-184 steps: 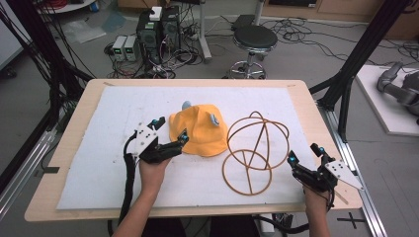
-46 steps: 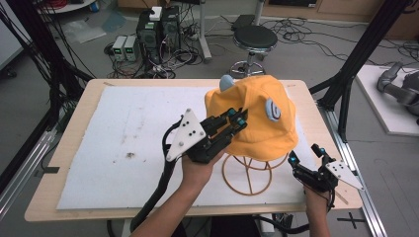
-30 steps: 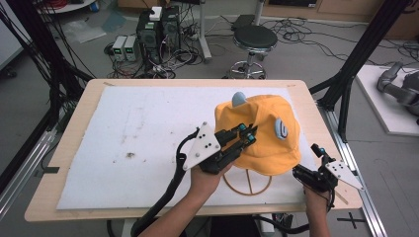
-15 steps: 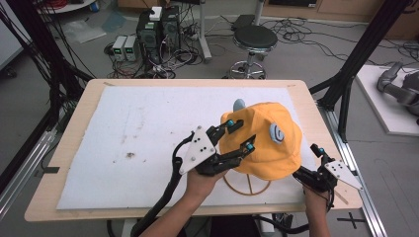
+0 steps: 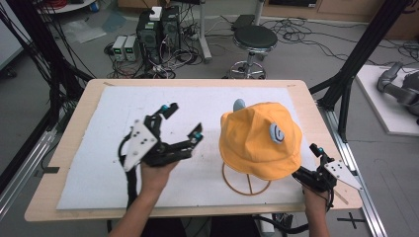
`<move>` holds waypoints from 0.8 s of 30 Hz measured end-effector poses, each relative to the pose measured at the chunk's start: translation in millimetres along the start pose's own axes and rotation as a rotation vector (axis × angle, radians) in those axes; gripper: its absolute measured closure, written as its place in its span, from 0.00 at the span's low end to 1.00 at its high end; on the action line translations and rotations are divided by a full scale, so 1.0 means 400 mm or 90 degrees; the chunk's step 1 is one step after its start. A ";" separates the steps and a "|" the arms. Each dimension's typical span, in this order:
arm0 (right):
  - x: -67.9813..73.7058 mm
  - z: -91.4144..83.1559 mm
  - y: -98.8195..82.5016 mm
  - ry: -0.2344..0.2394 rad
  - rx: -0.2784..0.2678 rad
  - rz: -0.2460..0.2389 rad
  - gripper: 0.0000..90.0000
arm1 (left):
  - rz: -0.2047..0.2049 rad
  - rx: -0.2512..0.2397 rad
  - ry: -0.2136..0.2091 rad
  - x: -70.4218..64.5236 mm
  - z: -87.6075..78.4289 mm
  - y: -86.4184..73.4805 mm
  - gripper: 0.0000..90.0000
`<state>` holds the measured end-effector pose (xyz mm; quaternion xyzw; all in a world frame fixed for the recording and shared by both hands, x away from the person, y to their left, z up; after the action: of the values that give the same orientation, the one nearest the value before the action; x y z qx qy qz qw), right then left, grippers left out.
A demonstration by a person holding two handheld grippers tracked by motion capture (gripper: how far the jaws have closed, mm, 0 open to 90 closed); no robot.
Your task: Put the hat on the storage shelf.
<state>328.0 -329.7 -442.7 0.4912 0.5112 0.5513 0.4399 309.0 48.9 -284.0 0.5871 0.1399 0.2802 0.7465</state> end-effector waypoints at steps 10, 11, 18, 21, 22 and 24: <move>0.007 0.003 -0.004 0.004 0.001 -0.004 0.13 | 0.036 0.050 0.146 0.166 -0.210 -0.019 0.21; 0.009 0.002 -0.004 0.006 0.003 -0.003 0.13 | 0.043 0.064 0.171 0.189 -0.248 -0.029 0.21; 0.012 0.003 -0.003 0.005 0.002 -0.005 0.13 | 0.045 0.092 0.259 0.263 -0.381 -0.060 0.21; 0.014 0.004 -0.004 0.006 0.003 -0.006 0.13 | 0.046 0.100 0.279 0.279 -0.412 -0.071 0.21; 0.016 0.004 -0.004 0.008 0.003 -0.007 0.13 | 0.044 0.101 0.288 0.286 -0.426 -0.077 0.21; 0.017 0.005 -0.004 0.008 0.003 -0.006 0.13 | 0.040 0.109 0.307 0.298 -0.458 -0.095 0.21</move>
<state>329.0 -322.5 -443.4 0.4862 0.5174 0.5510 0.4385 316.0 258.7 -355.7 0.5686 0.3187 0.4223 0.6299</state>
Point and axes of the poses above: each handheld gripper's, and its own axes: z roughly forward along the jaws, y roughly out of its top, x roughly to its left, the point moved 7 cm from there along z, roughly forward along the jaws, and after that the axes turned 13 degrees about -y, right-handed, at the moved point
